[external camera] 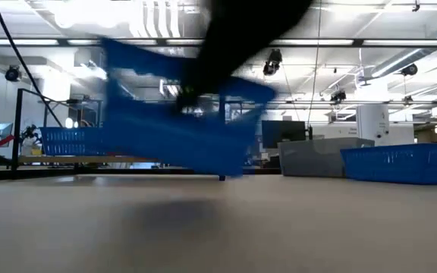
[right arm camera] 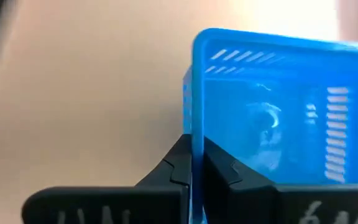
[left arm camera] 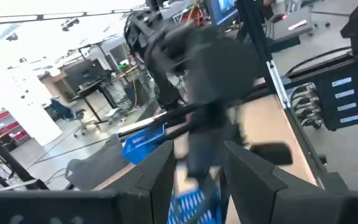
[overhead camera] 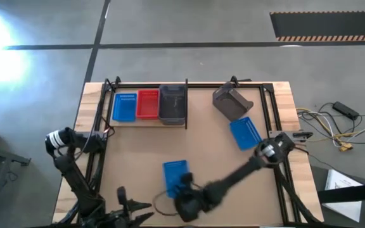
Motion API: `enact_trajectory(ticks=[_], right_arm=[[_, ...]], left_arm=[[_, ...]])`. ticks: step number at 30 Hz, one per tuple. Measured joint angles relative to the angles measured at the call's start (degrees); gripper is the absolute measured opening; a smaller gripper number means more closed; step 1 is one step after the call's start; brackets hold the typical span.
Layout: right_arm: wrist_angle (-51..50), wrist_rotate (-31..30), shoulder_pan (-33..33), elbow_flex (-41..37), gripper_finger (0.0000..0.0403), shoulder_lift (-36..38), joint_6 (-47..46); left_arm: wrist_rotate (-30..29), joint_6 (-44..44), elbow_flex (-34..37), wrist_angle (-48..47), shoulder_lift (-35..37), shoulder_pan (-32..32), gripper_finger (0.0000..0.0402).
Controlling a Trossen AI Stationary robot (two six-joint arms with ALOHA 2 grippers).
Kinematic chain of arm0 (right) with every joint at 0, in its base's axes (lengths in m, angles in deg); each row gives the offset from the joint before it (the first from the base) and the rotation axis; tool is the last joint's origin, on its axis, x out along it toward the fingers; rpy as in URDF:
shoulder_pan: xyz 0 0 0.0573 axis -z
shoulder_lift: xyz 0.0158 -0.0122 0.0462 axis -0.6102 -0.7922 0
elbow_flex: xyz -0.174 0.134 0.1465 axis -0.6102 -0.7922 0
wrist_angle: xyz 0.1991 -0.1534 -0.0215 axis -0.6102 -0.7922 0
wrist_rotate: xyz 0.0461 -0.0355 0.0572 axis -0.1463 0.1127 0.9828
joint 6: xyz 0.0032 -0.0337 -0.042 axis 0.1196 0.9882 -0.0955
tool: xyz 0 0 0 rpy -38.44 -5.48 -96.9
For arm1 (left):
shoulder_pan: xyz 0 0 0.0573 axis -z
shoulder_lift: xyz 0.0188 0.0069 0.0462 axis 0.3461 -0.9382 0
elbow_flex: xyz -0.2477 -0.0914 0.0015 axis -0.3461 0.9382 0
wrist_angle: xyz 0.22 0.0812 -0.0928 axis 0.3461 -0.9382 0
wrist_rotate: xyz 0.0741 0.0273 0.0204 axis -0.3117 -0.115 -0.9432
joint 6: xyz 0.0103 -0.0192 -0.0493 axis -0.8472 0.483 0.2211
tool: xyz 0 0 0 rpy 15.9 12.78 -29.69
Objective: Stack baskets on shelf by color
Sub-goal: Stack the bottom blue bin on the blue bin on the shelf
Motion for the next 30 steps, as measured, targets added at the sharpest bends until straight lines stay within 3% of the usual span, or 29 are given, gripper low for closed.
enact_trajectory(ticks=[5,11,19,27,30], right_arm=[[16.75,7.39,7.42,-0.22,0.0009,-1.24,5.93],[21.30,7.44,12.54,1.21,0.0009,-3.01,5.84],[27.59,7.67,15.18,1.07,0.0013,-6.72,5.64],[26.67,8.29,15.04,0.89,0.0095,-5.93,10.25],[24.76,5.71,13.41,-0.13,0.0114,-3.03,11.83]], left_arm=[[-2.67,0.05,0.16,0.03,0.35,1.61,0.0122],[-8.79,2.98,0.46,0.07,0.36,2.41,0.0122],[-9.70,3.14,0.88,2.56,0.39,2.54,0.0122],[-9.69,3.37,1.11,4.54,0.42,3.21,0.0122],[-9.68,6.52,1.64,4.57,0.42,3.28,0.0122]])
